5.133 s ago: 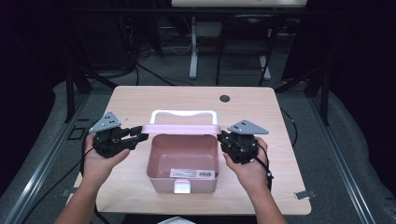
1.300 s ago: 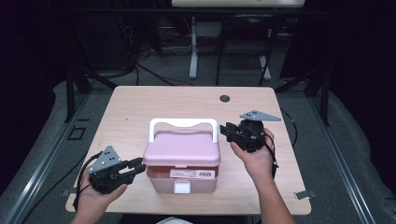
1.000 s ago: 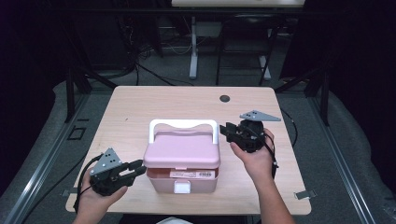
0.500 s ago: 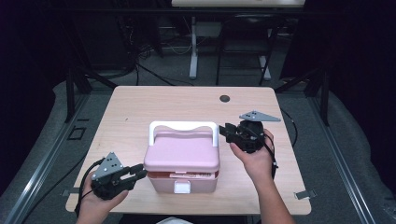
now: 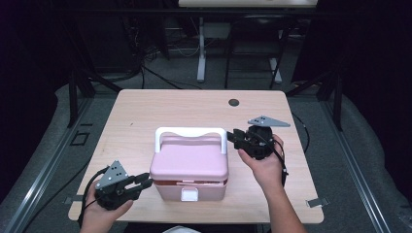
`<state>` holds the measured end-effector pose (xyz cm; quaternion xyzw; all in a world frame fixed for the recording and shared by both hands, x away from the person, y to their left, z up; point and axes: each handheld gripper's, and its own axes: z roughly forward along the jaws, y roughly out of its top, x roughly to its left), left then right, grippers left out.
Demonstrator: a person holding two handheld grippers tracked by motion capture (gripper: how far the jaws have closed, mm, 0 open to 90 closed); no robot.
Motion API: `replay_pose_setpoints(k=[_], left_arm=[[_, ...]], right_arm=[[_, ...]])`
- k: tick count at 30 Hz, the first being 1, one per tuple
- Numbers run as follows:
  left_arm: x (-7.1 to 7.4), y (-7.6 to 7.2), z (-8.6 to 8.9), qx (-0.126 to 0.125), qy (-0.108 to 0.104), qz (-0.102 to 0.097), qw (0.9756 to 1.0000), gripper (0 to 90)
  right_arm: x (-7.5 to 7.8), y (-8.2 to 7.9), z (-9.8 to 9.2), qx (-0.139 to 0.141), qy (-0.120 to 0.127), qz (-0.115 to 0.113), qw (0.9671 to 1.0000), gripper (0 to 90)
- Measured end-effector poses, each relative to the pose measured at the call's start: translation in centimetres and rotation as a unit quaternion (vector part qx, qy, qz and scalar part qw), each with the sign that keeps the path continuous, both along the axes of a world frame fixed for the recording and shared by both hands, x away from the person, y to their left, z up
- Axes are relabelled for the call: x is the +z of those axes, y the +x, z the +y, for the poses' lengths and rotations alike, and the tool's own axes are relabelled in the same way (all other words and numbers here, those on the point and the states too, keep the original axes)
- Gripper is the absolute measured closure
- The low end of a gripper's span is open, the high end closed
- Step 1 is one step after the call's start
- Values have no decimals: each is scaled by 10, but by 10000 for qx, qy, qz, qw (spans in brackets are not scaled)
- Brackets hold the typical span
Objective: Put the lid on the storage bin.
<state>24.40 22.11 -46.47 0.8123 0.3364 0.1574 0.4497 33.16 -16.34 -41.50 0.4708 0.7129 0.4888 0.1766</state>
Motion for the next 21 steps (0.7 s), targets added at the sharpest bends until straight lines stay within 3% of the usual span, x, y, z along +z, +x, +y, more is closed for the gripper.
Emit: replay_pose_setpoints(k=[21], left_arm=[[-3, -1, -1, -17, 1, 17, 10000, 731]], right_arm=[[-1, 0, 1, 51, 33, 39, 10000, 684]])
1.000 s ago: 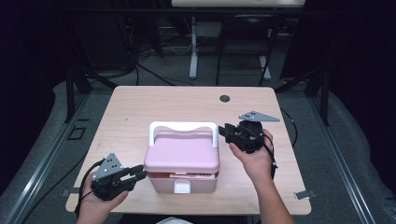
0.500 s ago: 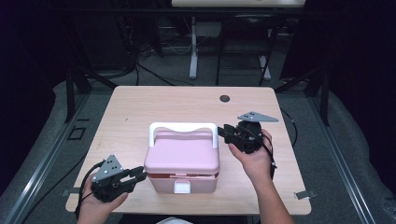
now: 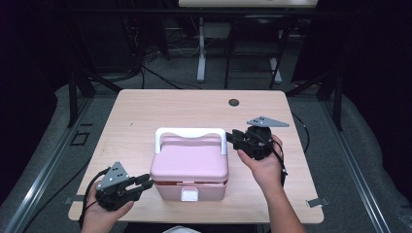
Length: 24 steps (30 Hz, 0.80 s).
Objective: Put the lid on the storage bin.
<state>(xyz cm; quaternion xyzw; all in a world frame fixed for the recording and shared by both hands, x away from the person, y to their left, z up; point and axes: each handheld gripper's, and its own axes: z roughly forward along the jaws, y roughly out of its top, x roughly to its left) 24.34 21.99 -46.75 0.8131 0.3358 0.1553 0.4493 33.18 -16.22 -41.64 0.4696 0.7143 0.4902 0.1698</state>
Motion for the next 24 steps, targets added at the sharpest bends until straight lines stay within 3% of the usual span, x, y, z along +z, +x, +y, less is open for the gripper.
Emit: replay_pose_setpoints(k=[24], left_arm=[[-1, -1, -2, 33, 49, 44, 10000, 731]], right_arm=[[-1, 1, -3, -39, 30, 16, 10000, 684]])
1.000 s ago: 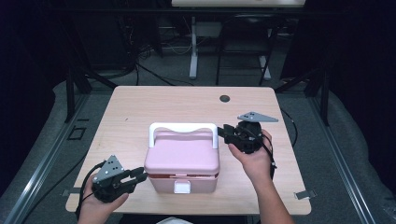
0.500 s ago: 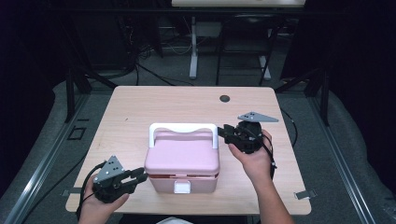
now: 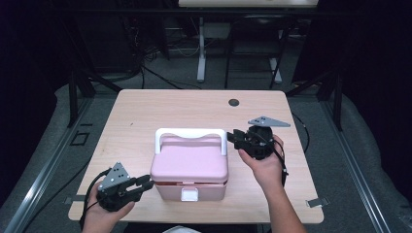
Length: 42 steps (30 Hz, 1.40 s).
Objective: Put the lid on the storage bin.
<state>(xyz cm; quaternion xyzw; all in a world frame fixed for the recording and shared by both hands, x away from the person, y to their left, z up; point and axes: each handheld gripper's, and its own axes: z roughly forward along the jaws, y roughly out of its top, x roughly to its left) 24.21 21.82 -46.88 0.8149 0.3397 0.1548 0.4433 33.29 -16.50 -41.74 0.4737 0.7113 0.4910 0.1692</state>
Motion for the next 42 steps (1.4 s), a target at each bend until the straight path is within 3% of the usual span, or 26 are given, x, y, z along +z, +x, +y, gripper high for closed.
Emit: replay_pose_setpoints(k=[4, 17, 42], left_arm=[[-5, -4, 4, 29, -10, 73, 10000, 730], [-3, -5, 8, 63, -116, 19, 9999, 734], [-6, 6, 23, 314, -120, 83, 9994, 713]], right_arm=[[0, 0, 0, -8, 11, -4, 10000, 684], [-1, 1, 1, -6, -10, 15, 10000, 684], [-2, 0, -3, -56, -15, 25, 10000, 683]])
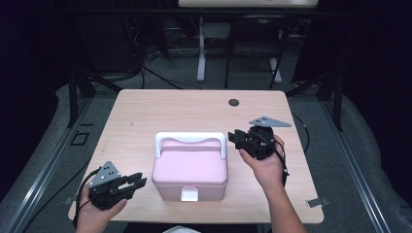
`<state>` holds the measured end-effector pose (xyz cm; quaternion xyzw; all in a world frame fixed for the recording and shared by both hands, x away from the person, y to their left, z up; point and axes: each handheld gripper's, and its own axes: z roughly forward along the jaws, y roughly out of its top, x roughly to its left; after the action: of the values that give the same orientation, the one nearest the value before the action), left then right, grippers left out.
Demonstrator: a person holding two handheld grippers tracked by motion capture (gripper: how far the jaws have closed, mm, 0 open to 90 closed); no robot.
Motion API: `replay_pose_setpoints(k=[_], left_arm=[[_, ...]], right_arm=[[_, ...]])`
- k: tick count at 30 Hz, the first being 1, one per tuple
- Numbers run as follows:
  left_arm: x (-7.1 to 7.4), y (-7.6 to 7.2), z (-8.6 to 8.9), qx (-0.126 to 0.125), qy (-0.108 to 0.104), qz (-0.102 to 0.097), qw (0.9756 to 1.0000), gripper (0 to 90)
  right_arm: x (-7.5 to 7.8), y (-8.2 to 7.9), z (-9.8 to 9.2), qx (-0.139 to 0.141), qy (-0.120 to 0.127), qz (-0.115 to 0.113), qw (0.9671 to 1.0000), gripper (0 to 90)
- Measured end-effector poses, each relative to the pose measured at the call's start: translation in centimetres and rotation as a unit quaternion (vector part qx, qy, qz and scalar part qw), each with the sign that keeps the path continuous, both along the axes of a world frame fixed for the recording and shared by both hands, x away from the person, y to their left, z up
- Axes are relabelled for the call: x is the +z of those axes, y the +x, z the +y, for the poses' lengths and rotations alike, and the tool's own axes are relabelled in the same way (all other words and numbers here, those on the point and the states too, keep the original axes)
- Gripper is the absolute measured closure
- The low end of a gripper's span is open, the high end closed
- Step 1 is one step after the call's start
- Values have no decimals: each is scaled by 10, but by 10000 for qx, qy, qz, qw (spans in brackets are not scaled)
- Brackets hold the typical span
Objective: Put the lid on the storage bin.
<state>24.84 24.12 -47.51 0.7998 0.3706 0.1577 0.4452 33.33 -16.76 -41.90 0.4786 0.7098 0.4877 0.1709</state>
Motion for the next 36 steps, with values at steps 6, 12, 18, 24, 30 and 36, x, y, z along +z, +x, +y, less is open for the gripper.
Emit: replay_pose_setpoints(k=[6, 12, 18, 24, 30, 36], left_arm=[[-1, 2, 2, 23, -17, 21, 10000, 710], [-1, 4, 5, 56, -45, 64, 10000, 704], [3, 10, 9, 75, -133, 79, 9999, 698], [8, 21, 13, 189, -146, 1, 9997, 693], [9, 34, 19, 384, -125, -8, 9992, 679], [8, 53, 24, 605, -139, 17, 9981, 659]], right_arm=[[0, 1, -2, -34, -8, 1, 10000, 682], [0, 0, -5, -99, -63, -2, 9999, 681], [-2, -3, -5, -113, -180, -12, 9998, 675], [-8, -9, -8, -136, -315, 43, 9994, 666], [-18, -15, -20, -236, -411, 89, 9988, 649], [-26, -18, -31, -349, -496, 150, 9980, 628]])
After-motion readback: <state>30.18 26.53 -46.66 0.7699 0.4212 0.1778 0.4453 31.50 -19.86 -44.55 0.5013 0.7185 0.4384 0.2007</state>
